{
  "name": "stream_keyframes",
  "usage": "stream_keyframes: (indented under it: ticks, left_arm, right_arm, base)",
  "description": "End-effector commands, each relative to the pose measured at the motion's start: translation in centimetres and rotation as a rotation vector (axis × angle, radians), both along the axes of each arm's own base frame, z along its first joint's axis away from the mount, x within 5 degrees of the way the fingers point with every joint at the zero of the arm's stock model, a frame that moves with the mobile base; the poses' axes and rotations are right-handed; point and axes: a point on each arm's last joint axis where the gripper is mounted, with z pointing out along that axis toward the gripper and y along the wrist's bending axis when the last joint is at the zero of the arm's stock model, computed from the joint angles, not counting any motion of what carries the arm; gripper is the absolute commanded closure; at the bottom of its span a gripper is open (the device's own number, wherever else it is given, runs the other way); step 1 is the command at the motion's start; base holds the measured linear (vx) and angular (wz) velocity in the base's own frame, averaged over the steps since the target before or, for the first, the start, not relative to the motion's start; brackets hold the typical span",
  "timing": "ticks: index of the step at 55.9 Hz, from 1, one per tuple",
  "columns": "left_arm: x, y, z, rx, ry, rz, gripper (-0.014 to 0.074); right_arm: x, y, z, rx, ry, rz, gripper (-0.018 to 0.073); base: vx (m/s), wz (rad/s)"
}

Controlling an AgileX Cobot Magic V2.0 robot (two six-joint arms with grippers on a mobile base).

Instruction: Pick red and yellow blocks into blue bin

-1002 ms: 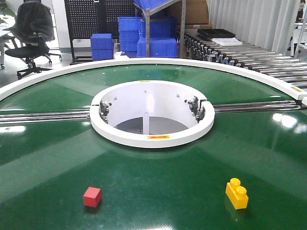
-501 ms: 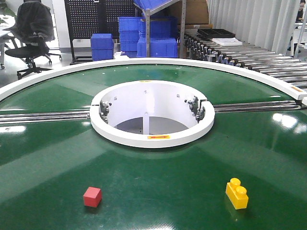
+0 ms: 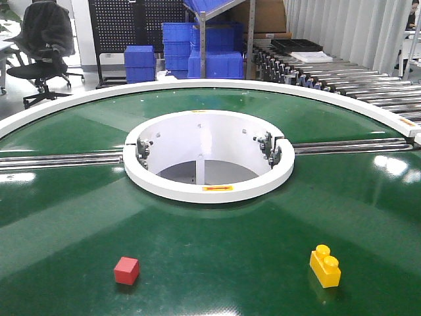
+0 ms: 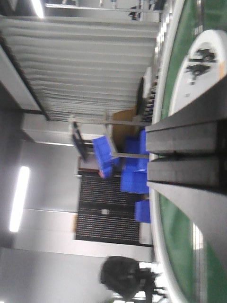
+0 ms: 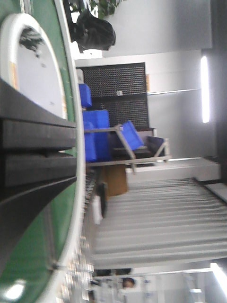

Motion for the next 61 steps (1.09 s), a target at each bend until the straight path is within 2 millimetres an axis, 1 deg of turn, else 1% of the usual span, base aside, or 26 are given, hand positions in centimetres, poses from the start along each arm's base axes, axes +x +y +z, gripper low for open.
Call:
stream_keyframes:
  ticks: [1, 2, 4, 5, 7, 9, 12, 13, 14, 15, 18, 20, 22, 26, 29, 35, 40, 43, 46, 49, 50, 56, 59, 60, 61]
  left_arm:
    - [0.2, 0.0, 5.5, 0.038, -0.066, 0.023, 0.0603]
    - [0.2, 0.0, 6.6, 0.046, -0.071, 0.024, 0.0603]
    - [1.2, -0.2, 8.6, 0.067, -0.048, 0.025, 0.0603]
    - [1.7, -0.2, 9.2, 0.075, -0.039, 0.026, 0.0603]
    - [3.2, -0.4, 10.8, 0.099, -0.002, 0.026, 0.0603]
    - [4.7, -0.6, 11.8, 0.117, 0.033, 0.026, 0.0603]
    - [7.3, -0.8, 12.8, 0.126, 0.089, 0.02, 0.0603]
    - [8.4, -0.9, 12.8, 0.128, 0.115, 0.019, 0.0603]
    - [9.0, -1.0, 13.1, 0.129, 0.121, 0.019, 0.0603]
    - [10.1, -1.1, 13.0, 0.13, 0.147, 0.017, 0.0603]
    - [12.2, -1.3, 13.1, 0.133, 0.186, 0.015, 0.0603]
    - [13.9, -1.4, 12.7, 0.131, 0.226, 0.011, 0.0603]
    - [15.1, -1.5, 12.4, 0.133, 0.254, 0.009, 0.0603]
    - [17.2, -1.7, 11.5, 0.137, 0.304, 0.009, 0.0603]
    - [18.8, -1.8, 10.9, 0.139, 0.329, 0.013, 0.06]
    - [20.3, -1.8, 10.0, 0.139, 0.349, 0.02, 0.0577]
    - [20.6, -1.8, 9.9, 0.138, 0.346, 0.024, 0.0529]
    - [20.6, -1.8, 10.0, 0.137, 0.333, 0.028, 0.0487]
    - [20.5, -1.7, 10.2, 0.135, 0.318, 0.032, 0.0427]
    - [20.5, -1.7, 10.3, 0.134, 0.311, 0.035, 0.0363]
    - [20.5, -1.7, 10.3, 0.133, 0.31, 0.035, 0.0346]
    - [20.5, -1.7, 10.3, 0.133, 0.308, 0.036, 0.0202]
    - [20.5, -1.7, 10.3, 0.133, 0.306, 0.036, 0.0143]
    - [20.5, -1.7, 10.3, 0.133, 0.306, 0.036, 0.0131]
    - [20.5, -1.7, 10.3, 0.133, 0.306, 0.036, 0.0109]
  right_arm:
    - [-0.8, 0.0, 6.4, -0.093, -0.085, -0.041, 0.0569]
    - [-0.5, 0.0, 7.4, -0.104, -0.075, -0.045, 0.0569]
    - [0.2, 0.0, 9.0, -0.122, -0.053, -0.051, 0.0569]
    - [0.8, 0.0, 9.5, -0.126, -0.031, -0.051, 0.0569]
    - [1.4, -0.1, 10.9, -0.127, -0.024, -0.051, 0.0569]
    - [3.1, -0.1, 12.1, -0.126, 0.006, -0.049, 0.0569]
    - [4.9, -0.2, 13.2, -0.126, 0.025, -0.048, 0.0569]
    - [5.6, -0.2, 13.5, -0.12, 0.032, -0.045, 0.0569]
    - [6.0, -0.2, 13.9, -0.115, 0.025, -0.044, 0.0569]
    - [6.8, -0.3, 13.9, -0.111, 0.04, -0.042, 0.0569]
    - [8.5, -0.3, 14.3, -0.103, 0.044, -0.04, 0.0569]
    - [9.7, -0.4, 14.2, -0.103, 0.061, -0.039, 0.0569]
    - [10.8, -0.4, 13.8, -0.102, 0.078, -0.039, 0.0569]
    - [12.5, -0.5, 13.0, -0.098, 0.125, -0.035, 0.0569]
    - [13.3, -0.5, 12.6, -0.098, 0.144, -0.034, 0.0567]
    - [14.3, -0.6, 12.0, -0.099, 0.177, -0.033, 0.0551]
    - [14.4, -0.6, 11.8, -0.106, 0.195, -0.034, 0.0495]
    - [14.4, -0.6, 11.8, -0.11, 0.198, -0.034, 0.0442]
    - [14.4, -0.6, 11.8, -0.11, 0.198, -0.034, 0.0371]
    - [14.4, -0.6, 11.8, -0.11, 0.199, -0.034, 0.0282]
    - [14.4, -0.6, 11.8, -0.11, 0.199, -0.034, 0.0233]
    - [14.4, -0.6, 11.8, -0.109, 0.195, -0.034, 0.0045]
    - [14.4, -0.6, 11.9, -0.109, 0.193, -0.035, -0.0056]
    - [14.4, -0.6, 11.9, -0.109, 0.192, -0.035, -0.0065]
    - [14.4, -0.6, 11.9, -0.109, 0.191, -0.035, -0.0096]
  base:
    - [0.0, 0.0]
    - [0.0, 0.0]
    - [0.0, 0.0]
    - [0.0, 0.0]
    - [0.0, 0.0]
    - [0.0, 0.0]
    - [0.0, 0.0]
    - [0.0, 0.0]
    - [0.0, 0.0]
    - [0.0, 0.0]
    - [0.0, 0.0]
    - [0.0, 0.0]
    - [0.0, 0.0]
    - [0.0, 0.0]
    - [0.0, 0.0]
    - [0.0, 0.0]
    - [0.0, 0.0]
    - [0.0, 0.0]
    - [0.0, 0.0]
    - [0.0, 0.0]
    - [0.0, 0.0]
    - [0.0, 0.0]
    - [0.0, 0.0]
    - [0.0, 0.0]
    - [0.0, 0.0]
